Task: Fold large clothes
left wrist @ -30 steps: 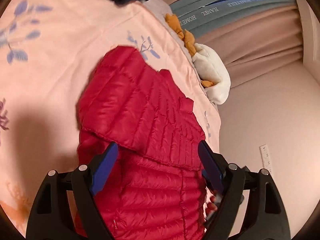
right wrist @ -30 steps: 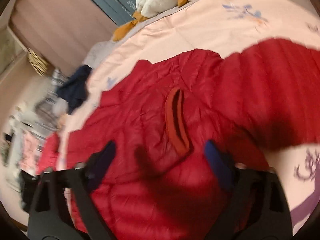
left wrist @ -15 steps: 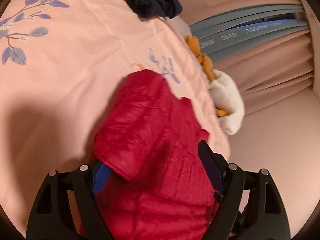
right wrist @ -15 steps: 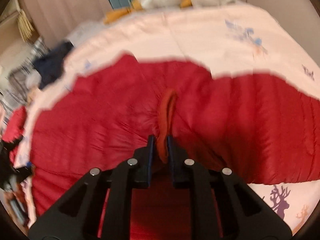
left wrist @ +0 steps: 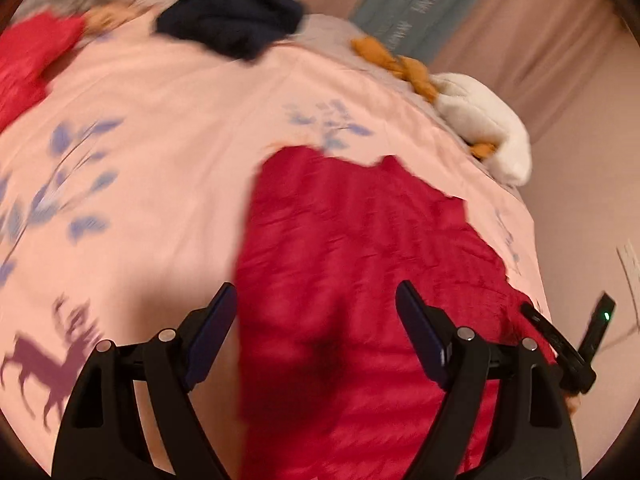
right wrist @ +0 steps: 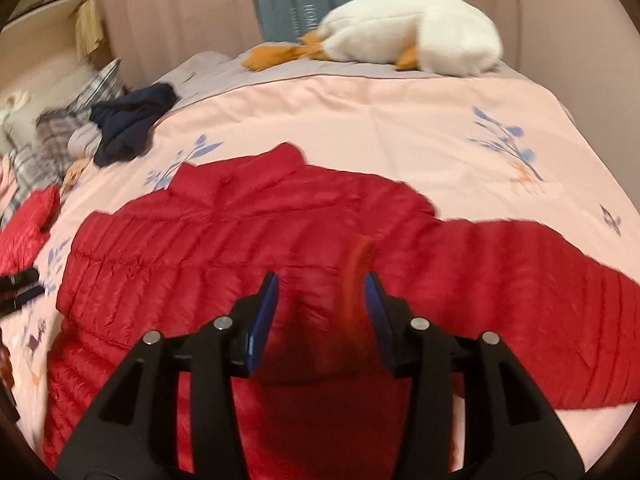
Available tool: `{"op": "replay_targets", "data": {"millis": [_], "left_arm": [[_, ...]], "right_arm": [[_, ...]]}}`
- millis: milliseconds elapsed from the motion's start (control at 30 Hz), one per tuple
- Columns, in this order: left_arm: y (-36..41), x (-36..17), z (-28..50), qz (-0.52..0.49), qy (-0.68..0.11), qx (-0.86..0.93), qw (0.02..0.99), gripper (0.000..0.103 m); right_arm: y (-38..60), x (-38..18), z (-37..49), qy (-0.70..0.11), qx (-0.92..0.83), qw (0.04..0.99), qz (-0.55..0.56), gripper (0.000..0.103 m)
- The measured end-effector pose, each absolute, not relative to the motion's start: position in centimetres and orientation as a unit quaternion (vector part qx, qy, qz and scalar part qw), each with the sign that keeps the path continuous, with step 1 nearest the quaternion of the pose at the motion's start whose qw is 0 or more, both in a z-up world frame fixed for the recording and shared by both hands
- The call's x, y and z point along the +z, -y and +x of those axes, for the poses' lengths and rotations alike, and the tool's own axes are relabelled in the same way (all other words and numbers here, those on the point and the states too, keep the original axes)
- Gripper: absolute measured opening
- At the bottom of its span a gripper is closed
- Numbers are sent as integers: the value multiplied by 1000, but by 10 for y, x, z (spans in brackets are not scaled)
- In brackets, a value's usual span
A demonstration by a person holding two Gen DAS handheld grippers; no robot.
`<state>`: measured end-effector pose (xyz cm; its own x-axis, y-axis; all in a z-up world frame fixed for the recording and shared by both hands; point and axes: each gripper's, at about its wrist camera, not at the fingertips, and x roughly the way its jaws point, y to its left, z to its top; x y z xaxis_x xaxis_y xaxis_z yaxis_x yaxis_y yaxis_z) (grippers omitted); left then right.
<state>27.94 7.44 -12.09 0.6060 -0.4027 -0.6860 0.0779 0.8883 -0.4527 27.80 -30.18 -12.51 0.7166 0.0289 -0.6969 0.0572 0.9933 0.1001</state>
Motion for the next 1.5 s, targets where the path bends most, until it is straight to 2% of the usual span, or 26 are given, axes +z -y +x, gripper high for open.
{"op": "replay_targets", "data": {"millis": [100, 333, 467, 500, 533, 600, 700, 767, 967, 1100, 1233, 1400, 1500], "left_arm": [[-42, -123, 292, -134, -417, -132, 889, 82], [-7, -177, 309, -47, -463, -109, 878, 83], [-8, -173, 314, -47, -473, -102, 874, 85], [-8, -170, 314, -53, -474, -100, 873, 85], [-8, -166, 314, -63, -476, -97, 872, 85], [-11, -158, 306, -89, -477, -101, 868, 87], [-19, -144, 273, -114, -470, -127, 866, 93], [-30, -137, 250, -132, -463, -145, 864, 97], [-64, -129, 181, -188, -448, -168, 858, 99], [-79, -137, 150, -227, -452, -162, 848, 100], [-76, -141, 138, -259, -458, -170, 833, 100], [-52, -121, 130, -252, -442, -189, 840, 100], [-40, -109, 125, -241, -435, -199, 844, 100]], "right_arm": [[291, -136, 290, -386, -4, 921, 47, 45], [287, -177, 305, -439, -6, 898, 29, 46], [291, -176, 304, -440, 1, 897, 48, 47], [298, -171, 299, -436, 9, 896, 79, 52], [305, -165, 292, -429, 16, 897, 104, 64], [321, -148, 267, -394, 34, 905, 154, 75], [359, -131, 213, -347, 35, 914, 208, 78], [400, -129, 174, -339, 7, 906, 254, 78], [523, -144, 44, -297, -116, 866, 386, 78], [577, -160, -11, -272, -169, 833, 450, 80], [596, -169, -21, -239, -162, 821, 493, 79], [615, -171, 2, -214, -170, 816, 510, 78], [627, -175, 22, -206, -196, 808, 516, 73]]}}
